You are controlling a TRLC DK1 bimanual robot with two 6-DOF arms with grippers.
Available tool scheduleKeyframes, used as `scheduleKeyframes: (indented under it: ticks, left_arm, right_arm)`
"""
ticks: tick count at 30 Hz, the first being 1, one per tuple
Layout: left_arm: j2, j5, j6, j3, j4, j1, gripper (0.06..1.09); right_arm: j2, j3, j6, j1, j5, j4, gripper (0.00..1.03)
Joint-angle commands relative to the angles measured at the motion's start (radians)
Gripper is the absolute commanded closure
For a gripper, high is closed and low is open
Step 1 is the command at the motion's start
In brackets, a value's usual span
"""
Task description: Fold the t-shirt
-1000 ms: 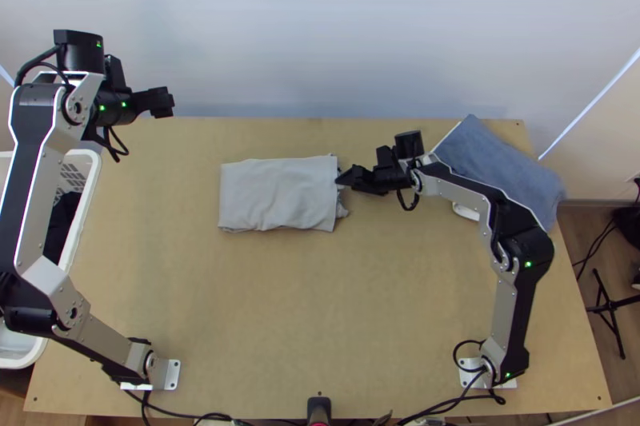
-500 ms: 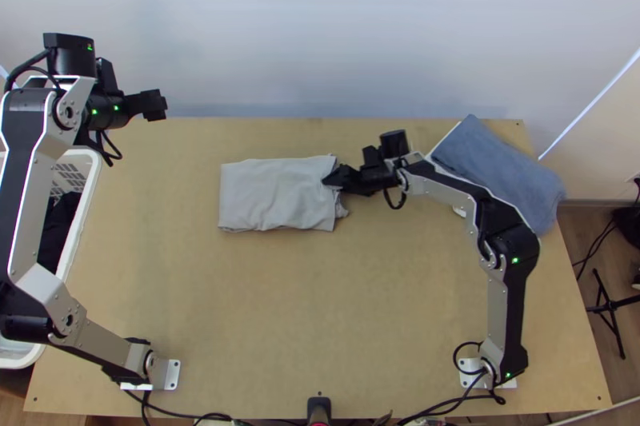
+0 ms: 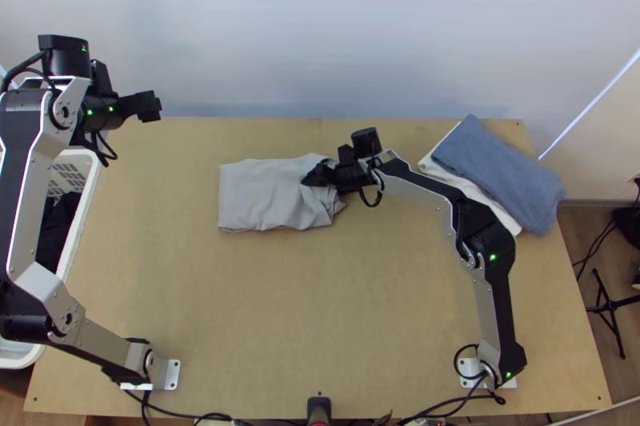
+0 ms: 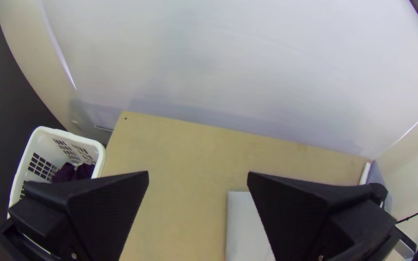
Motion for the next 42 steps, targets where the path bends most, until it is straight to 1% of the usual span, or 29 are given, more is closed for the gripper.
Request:
scheduleKeyframes:
  ticks: [1,9,13,18,21,24,29,32,36,40,42]
  left_arm:
    - [-0.006,0.002,0.011,-0.022,0.001,0.033,0.10]
    - [-0.006,0.002,0.011,-0.035,0.011,0.041,0.10]
    - [-0.003,0.002,0.011,-0.037,0.013,0.041,0.10]
    - [-0.001,0.003,0.011,-0.040,0.013,0.041,0.10]
    - [-0.001,0.009,0.011,-0.041,0.013,0.041,0.10]
    - [-0.001,0.014,0.008,-0.043,0.014,0.041,0.10]
    - [0.000,0.019,0.011,-0.043,0.016,0.041,0.10]
    - [0.003,0.022,0.012,-0.045,0.016,0.042,0.10]
    - [0.003,0.026,0.012,-0.055,0.017,0.042,0.10]
    - [0.005,0.035,0.012,-0.055,0.024,0.033,0.10]
    - [0.006,0.037,0.014,-0.052,0.028,0.031,0.10]
  right_arm:
    - [-0.047,-0.014,0.061,-0.037,0.107,0.005,1.00]
    - [-0.246,-0.051,0.133,-0.108,0.108,0.005,1.00]
    - [-0.346,-0.038,0.215,-0.149,0.108,0.002,1.00]
    - [-0.457,-0.031,0.227,-0.237,0.110,-0.023,1.00]
    - [-0.510,-0.034,0.215,-0.320,0.102,-0.029,1.00]
    - [-0.559,-0.043,0.149,-0.410,0.062,-0.050,1.00]
    - [-0.616,-0.061,0.076,-0.556,-0.008,-0.113,1.00]
    - [-0.639,-0.083,0.041,-0.626,-0.047,-0.122,1.00]
    - [-0.639,-0.098,0.007,-0.699,-0.083,-0.122,1.00]
    - [-0.622,-0.115,-0.039,-0.738,-0.105,-0.119,1.00]
    - [-0.610,-0.120,-0.046,-0.751,-0.117,-0.118,1.00]
